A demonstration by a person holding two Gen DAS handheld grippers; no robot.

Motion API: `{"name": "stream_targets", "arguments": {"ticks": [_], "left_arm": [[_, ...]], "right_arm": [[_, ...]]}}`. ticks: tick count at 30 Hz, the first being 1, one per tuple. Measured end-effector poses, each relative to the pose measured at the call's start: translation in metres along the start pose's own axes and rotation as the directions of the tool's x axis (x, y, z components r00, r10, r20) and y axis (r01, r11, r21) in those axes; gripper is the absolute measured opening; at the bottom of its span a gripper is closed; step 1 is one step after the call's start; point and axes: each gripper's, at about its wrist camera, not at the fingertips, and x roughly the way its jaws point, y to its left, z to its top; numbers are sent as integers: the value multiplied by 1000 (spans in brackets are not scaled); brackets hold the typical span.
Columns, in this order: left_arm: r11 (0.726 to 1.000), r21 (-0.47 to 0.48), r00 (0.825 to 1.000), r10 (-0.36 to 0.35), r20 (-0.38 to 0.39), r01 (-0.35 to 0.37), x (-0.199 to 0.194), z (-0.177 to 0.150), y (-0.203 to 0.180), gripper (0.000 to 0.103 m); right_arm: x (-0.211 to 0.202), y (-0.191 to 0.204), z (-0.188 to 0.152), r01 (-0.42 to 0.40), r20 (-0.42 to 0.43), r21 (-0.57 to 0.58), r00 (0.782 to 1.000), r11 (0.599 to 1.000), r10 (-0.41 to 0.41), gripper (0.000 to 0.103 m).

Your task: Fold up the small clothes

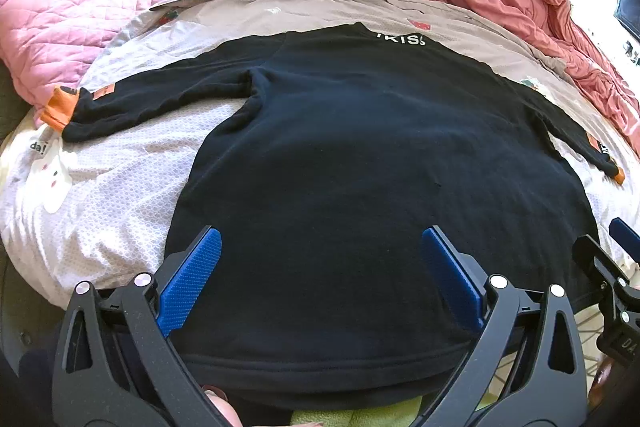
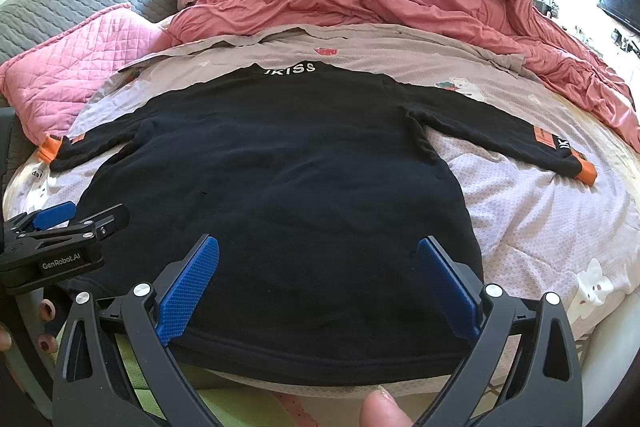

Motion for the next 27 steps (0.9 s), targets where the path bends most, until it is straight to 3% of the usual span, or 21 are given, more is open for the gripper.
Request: {"name": "stream_targets", "arguments": {"ticks": [27], "left_arm": [[1000,1,1000,4,4,-4,0,0,0,94]], "right_arm": [[3,-4,-3,3,-9,6,1000,1000,-3,99]]}}
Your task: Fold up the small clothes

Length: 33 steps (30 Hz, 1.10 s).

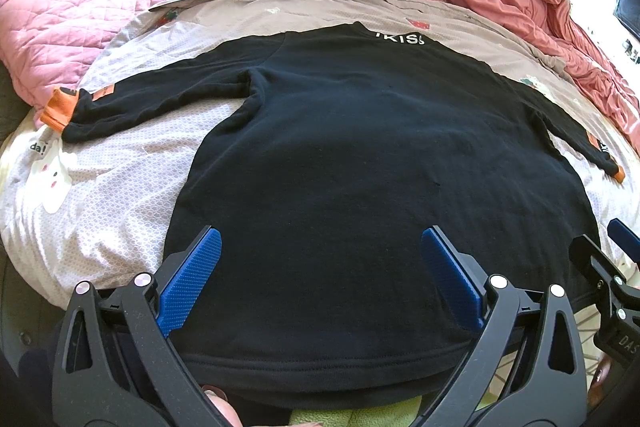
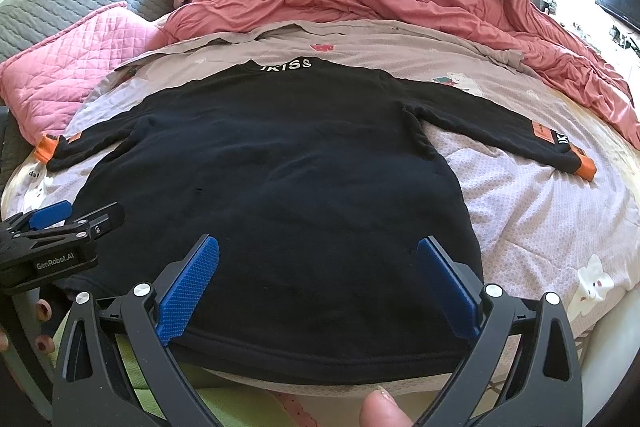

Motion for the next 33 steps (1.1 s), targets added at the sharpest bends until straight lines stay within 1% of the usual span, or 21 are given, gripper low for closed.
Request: {"name": "stream_targets", "arguments": {"ticks": [10,17,21,26,33], "left_arm": [[1000,2,1000,0,0,0,1,0,-1,94],[1000,6,1000,5,-5,-5,3,3,-4,94],[1000,9,1000,13,7,-14,4,18,-11,94],[1000,6,999,20,31,-20,8,46,-18,94],[999,12,999,37,28,-38,27,79,-28,94]], "right_arm": [[1,1,0,1,8,-4,1000,1000,0,99],[4,3,9,1,13,-6,1000,1000,-1,99],[9,0,16,14,22,-6,1000,1000,-14,99],[15,-8,32,51,50,-16,997,999,-51,99],[32,-29,53,86,68,3,994,996,-86,99]]}}
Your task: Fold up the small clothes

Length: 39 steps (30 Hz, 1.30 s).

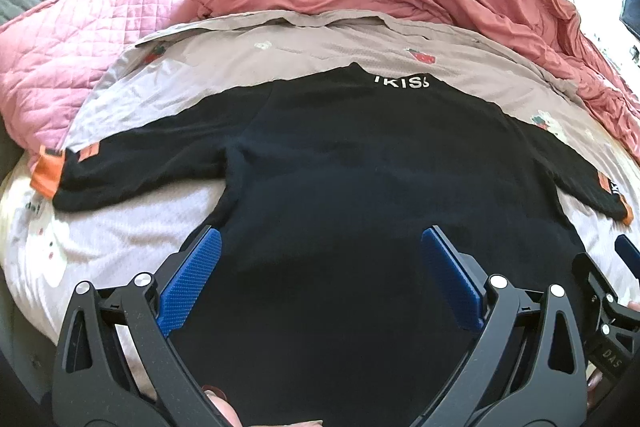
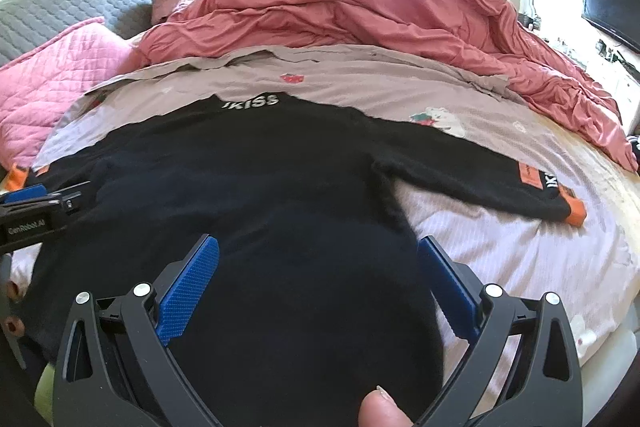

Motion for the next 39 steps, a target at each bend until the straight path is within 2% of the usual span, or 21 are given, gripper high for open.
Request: {"name": "stream_targets", "arguments": {"ticks": [8,17,24,31,36,39], "left_arm": [[1000,-5,999,0,-33,0,30,25,-14,94],[1000,17,998,-10,-63,11,63,45,-35,94],[999,41,995,-13,-101,17,90,58,-53,94],[998,58,993,-29,-117,36,111,73,-69,94],[997,61,990,-41,-133,49,128,80,-80,94],[997,68,991,-35,-133,44,137,81,-85,94]], "right_arm": [[30,-37,22,31,4,53,1000,998,-31,99],[62,-115,43,188,-4,167,982,968,-189,99],[67,-191,47,302,-23,273,951,913,-308,99],[66,-273,35,416,-101,377,907,827,-410,99],[74,-319,18,437,-188,429,899,790,-395,99],[82,-335,13,446,-217,431,895,785,-389,98]]}}
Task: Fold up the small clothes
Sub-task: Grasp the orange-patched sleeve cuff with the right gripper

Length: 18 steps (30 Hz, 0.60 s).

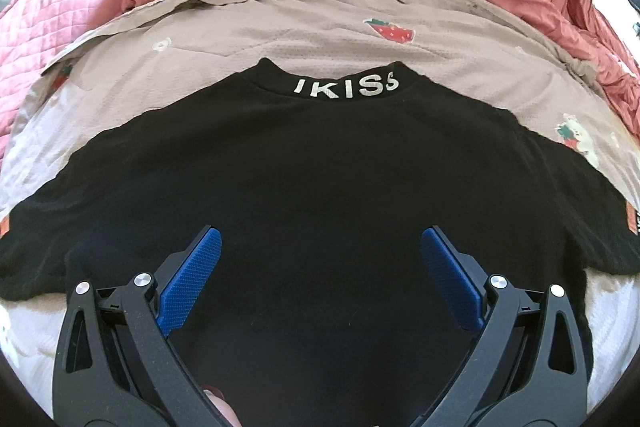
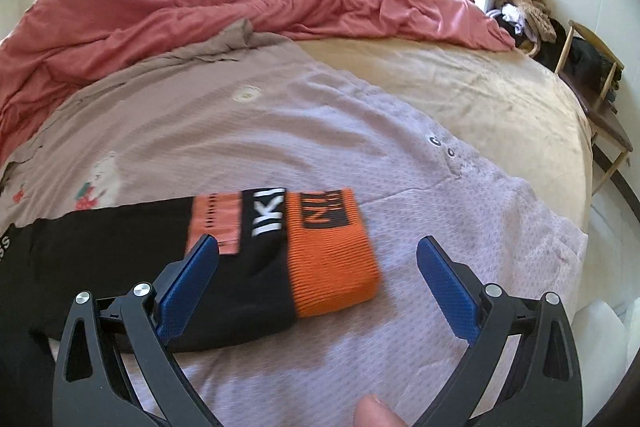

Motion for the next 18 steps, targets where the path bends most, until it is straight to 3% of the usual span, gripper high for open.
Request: {"name": "stream_targets", "arguments": {"ticks": [3,4,5,9,11,18], "left_arm": [[1000,13,1000,23,5,-23,8,-1,0,94],[999,20,999,37,11,-38,12,-1,0,94],[998,25,999,49,15,-50,15,-2,1,94],[999,19,999,49,-1,-49,28,-6,9,94],[1000,11,1000,28,1,-28,30,-6,12,94],[1000,12,1000,-8,18,8,29,-6,15,94]], "right_arm": [[13,-7,3,-11,-41,18,999,1000,12,96],[18,-9,4,-21,-59,32,998,999,22,83],[24,-11,4,-28,-81,50,996,998,32,62],[35,-13,2,-78,-121,92,989,993,89,43],[30,-7,3,-88,-92,73,991,993,94,17],[-7,13,13,-196,22,22,980,980,196,5]]}}
